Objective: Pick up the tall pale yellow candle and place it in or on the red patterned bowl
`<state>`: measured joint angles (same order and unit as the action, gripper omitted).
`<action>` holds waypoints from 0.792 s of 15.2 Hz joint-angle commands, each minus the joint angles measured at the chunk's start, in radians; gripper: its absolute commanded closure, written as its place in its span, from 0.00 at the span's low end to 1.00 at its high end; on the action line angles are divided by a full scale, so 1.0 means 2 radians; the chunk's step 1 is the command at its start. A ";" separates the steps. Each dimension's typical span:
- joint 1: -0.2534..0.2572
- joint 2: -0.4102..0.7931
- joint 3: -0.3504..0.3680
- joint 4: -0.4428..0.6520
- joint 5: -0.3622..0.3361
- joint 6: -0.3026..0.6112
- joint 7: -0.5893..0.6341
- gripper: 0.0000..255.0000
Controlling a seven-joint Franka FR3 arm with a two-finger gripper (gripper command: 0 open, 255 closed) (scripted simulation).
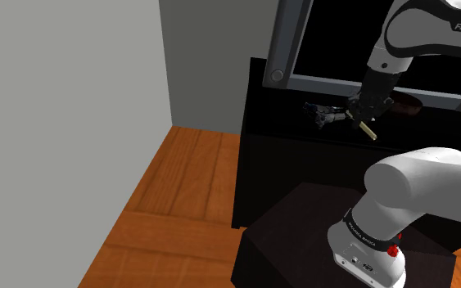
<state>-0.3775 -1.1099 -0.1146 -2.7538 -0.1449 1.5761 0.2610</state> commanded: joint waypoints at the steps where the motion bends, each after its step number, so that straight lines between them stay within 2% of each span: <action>1: 0.000 0.004 0.000 0.015 0.000 -0.011 -0.002 1.00; 12: 0.004 0.027 0.007 0.097 0.007 -0.070 -0.005 1.00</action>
<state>-0.3704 -1.0591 -0.1005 -2.5728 -0.1303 1.4463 0.2519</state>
